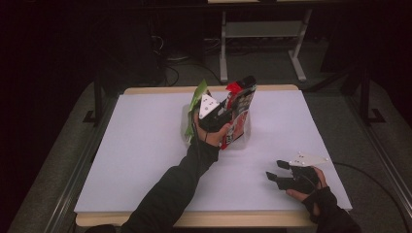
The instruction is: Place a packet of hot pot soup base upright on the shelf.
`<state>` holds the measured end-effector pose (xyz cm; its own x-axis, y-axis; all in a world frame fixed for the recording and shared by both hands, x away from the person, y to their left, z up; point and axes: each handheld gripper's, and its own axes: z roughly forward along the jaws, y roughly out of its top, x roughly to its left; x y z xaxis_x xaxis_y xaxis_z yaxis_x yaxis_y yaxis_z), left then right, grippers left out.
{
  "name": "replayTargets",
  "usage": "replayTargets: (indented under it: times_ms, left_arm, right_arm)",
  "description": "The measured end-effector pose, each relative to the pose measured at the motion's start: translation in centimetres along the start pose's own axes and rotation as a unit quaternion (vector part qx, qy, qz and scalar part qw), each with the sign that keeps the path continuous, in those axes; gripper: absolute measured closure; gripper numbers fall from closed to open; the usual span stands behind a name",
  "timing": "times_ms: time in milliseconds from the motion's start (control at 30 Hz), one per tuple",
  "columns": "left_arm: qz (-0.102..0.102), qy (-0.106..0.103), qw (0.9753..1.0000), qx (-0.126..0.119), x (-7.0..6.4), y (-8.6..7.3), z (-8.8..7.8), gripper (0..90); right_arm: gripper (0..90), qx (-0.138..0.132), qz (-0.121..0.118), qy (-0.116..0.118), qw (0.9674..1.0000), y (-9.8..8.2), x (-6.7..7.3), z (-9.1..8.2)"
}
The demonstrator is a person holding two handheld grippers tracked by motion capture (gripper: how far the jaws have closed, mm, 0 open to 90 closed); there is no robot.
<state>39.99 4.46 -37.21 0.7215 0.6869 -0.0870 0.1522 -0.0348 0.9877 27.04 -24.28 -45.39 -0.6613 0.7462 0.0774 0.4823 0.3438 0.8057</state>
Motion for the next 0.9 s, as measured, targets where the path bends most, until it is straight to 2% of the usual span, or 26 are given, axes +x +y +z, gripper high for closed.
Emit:
replayTargets:
  times_ms: [67, 100, 133, 167, 233, 267, 300, 367, 400, 467, 500, 567, 633, 700, 733, 767, 800, 833, 900]
  left_arm:
    - [0.014, -0.004, 0.9991, 0.039, 0.2, -0.1, -0.3, 59.0]
    - [0.021, -0.008, 0.9982, 0.056, 0.3, -0.2, -0.5, 53.4]
    - [0.029, -0.002, 0.9975, 0.064, 0.4, -0.3, -0.9, 49.9]
    - [0.031, -0.003, 0.9969, 0.072, 0.6, -0.4, -1.2, 49.1]
    - [0.029, -0.02, 0.9948, 0.095, 0.9, -0.7, -2.0, 46.7]
    - [0.037, -0.026, 0.9936, 0.104, 0.8, -0.8, -2.4, 47.8]
    - [0.047, -0.034, 0.9914, 0.118, 0.9, -1.0, -2.7, 48.3]
    - [0.054, -0.044, 0.9874, 0.142, 0.8, -1.5, -3.0, 48.5]
    - [0.058, -0.056, 0.9833, 0.163, 0.8, -1.6, -3.1, 48.3]
    - [0.066, -0.065, 0.977, 0.192, 0.7, -2.2, -3.2, 48.6]
    - [0.069, -0.063, 0.9753, 0.2, 0.6, -2.3, -3.3, 49.3]
    - [0.061, -0.07, 0.973, 0.211, 0.7, -2.6, -3.5, 49.9]
    - [0.073, -0.069, 0.9695, 0.224, 0.5, -2.8, -3.6, 50.0]
    - [0.069, -0.073, 0.9684, 0.229, 0.5, -3.0, -3.7, 50.5]
    - [0.069, -0.078, 0.9662, 0.236, 0.6, -3.0, -3.7, 51.1]
    - [0.082, -0.08, 0.964, 0.24, 0.5, -3.1, -3.6, 53.9]
    - [0.093, -0.072, 0.9637, 0.24, 0.3, -3.2, -3.5, 54.9]
    - [0.094, -0.064, 0.9648, 0.237, 0.2, -3.3, -3.4, 55.7]
    - [0.098, -0.053, 0.9653, 0.236, 0.0, -3.4, -3.1, 56.9]
  right_arm:
    - [36.6, 0.0, -0.001, 0.0, 1.0, 0.0, 0.0, 0.0]
    - [36.6, 0.0, -0.001, 0.001, 1.0, 0.0, 0.0, -0.1]
    - [36.6, 0.0, -0.001, 0.001, 1.0, 0.0, 0.0, -0.1]
    - [36.6, 0.0, -0.001, 0.001, 1.0, 0.0, 0.0, -0.1]
    - [36.6, 0.001, 0.001, 0.001, 1.0, -0.1, -0.1, -0.1]
    - [36.6, 0.002, 0.0, 0.002, 1.0, -0.1, -0.1, -0.1]
    - [36.6, 0.001, 0.001, 0.001, 1.0, -0.1, -0.1, -0.1]
    - [36.6, 0.003, 0.003, 0.003, 1.0, 0.0, 0.0, 0.0]
    - [36.5, 0.005, 0.0, 0.003, 1.0, 0.0, 0.0, 0.1]
    - [36.4, 0.01, -0.001, 0.005, 0.9999, 0.1, 0.2, 0.2]
    - [36.4, 0.011, -0.004, 0.006, 0.9999, 0.1, 0.3, 0.2]
    - [36.3, 0.012, -0.006, 0.007, 0.9999, 0.1, 0.4, 0.3]
    - [36.1, 0.014, -0.005, 0.011, 0.9998, 0.1, 0.4, 0.4]
    - [36.0, 0.017, -0.007, 0.012, 0.9998, 0.0, 0.4, 0.4]
    - [36.0, 0.017, -0.007, 0.013, 0.9998, 0.0, 0.4, 0.4]
    - [36.1, 0.016, -0.007, 0.013, 0.9998, 0.0, 0.4, 0.4]
    - [36.1, 0.016, -0.007, 0.012, 0.9998, 0.0, 0.4, 0.4]
    - [36.1, 0.016, -0.006, 0.012, 0.9998, 0.0, 0.4, 0.4]
    - [36.2, 0.017, -0.006, 0.012, 0.9998, 0.1, 0.4, 0.5]
